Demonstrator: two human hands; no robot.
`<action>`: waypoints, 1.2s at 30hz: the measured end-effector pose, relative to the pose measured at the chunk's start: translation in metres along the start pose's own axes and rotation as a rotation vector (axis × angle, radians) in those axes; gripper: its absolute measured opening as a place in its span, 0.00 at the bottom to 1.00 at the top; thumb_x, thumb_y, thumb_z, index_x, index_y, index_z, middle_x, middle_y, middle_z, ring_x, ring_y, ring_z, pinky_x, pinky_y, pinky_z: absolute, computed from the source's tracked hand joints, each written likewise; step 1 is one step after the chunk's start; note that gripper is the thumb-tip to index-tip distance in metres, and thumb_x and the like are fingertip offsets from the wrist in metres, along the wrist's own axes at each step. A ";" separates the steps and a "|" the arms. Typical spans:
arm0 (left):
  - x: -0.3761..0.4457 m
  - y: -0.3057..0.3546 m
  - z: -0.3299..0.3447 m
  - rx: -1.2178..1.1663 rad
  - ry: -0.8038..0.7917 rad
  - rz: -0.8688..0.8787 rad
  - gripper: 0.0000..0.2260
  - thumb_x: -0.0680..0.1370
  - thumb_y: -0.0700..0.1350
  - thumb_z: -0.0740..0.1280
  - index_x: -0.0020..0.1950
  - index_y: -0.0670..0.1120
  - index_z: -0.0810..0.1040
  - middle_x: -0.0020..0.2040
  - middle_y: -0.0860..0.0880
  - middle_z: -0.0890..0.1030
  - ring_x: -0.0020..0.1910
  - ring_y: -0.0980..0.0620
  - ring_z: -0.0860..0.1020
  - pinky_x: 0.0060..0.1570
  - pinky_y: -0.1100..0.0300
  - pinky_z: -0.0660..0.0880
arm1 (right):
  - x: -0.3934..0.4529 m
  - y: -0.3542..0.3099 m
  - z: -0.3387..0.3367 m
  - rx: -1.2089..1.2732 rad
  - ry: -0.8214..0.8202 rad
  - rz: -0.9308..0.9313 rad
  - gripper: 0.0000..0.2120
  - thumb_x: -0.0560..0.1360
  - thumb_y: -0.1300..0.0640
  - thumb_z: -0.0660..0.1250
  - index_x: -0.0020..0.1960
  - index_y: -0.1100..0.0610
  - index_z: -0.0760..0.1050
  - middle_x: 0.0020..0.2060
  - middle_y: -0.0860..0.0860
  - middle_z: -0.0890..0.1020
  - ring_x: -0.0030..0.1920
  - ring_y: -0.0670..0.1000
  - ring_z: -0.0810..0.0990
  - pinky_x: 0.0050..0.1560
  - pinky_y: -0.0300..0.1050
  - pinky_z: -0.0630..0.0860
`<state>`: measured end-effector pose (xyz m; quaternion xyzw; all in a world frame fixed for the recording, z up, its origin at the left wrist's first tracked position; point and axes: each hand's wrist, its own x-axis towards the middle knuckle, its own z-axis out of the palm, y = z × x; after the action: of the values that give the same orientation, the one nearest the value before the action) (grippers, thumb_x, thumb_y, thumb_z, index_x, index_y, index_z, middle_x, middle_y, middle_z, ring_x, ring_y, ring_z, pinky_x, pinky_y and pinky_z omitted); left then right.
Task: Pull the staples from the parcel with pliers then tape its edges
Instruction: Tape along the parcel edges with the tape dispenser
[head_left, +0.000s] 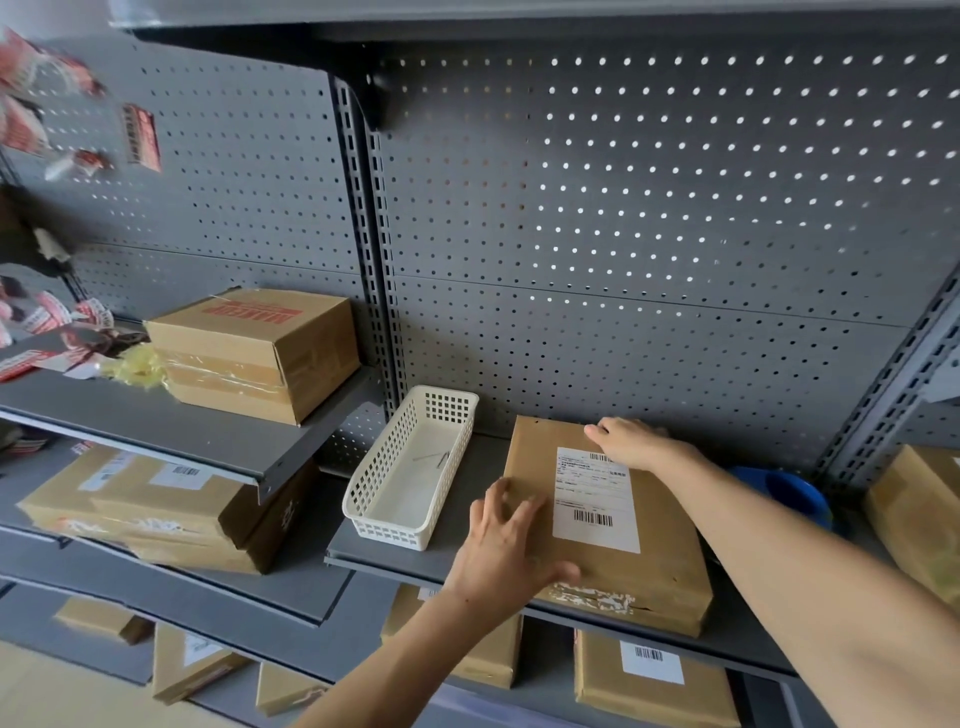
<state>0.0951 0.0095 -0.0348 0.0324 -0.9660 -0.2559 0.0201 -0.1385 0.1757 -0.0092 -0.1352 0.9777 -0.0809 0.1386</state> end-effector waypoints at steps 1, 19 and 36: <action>0.000 -0.001 0.000 0.011 0.010 0.010 0.47 0.66 0.77 0.66 0.79 0.58 0.58 0.80 0.51 0.50 0.77 0.46 0.55 0.74 0.46 0.66 | -0.001 -0.001 -0.002 0.014 -0.011 0.000 0.23 0.85 0.38 0.47 0.63 0.50 0.74 0.64 0.53 0.79 0.65 0.57 0.76 0.72 0.63 0.67; 0.034 -0.035 -0.082 -0.433 0.205 0.021 0.51 0.61 0.71 0.77 0.78 0.54 0.63 0.72 0.53 0.70 0.69 0.53 0.71 0.69 0.51 0.71 | -0.068 0.064 -0.070 0.534 -0.057 0.122 0.25 0.81 0.33 0.62 0.57 0.56 0.79 0.55 0.52 0.86 0.54 0.55 0.86 0.61 0.57 0.81; 0.107 -0.012 -0.067 -0.553 -0.006 -0.252 0.18 0.81 0.62 0.60 0.47 0.51 0.82 0.45 0.43 0.86 0.46 0.43 0.85 0.48 0.45 0.85 | -0.130 0.083 -0.012 1.100 0.170 0.330 0.27 0.71 0.37 0.79 0.49 0.62 0.87 0.44 0.54 0.90 0.49 0.59 0.88 0.55 0.63 0.85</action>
<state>-0.0069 -0.0414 0.0202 0.1445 -0.8482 -0.5096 -0.0064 -0.0421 0.2931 0.0187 0.1181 0.8077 -0.5650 0.1201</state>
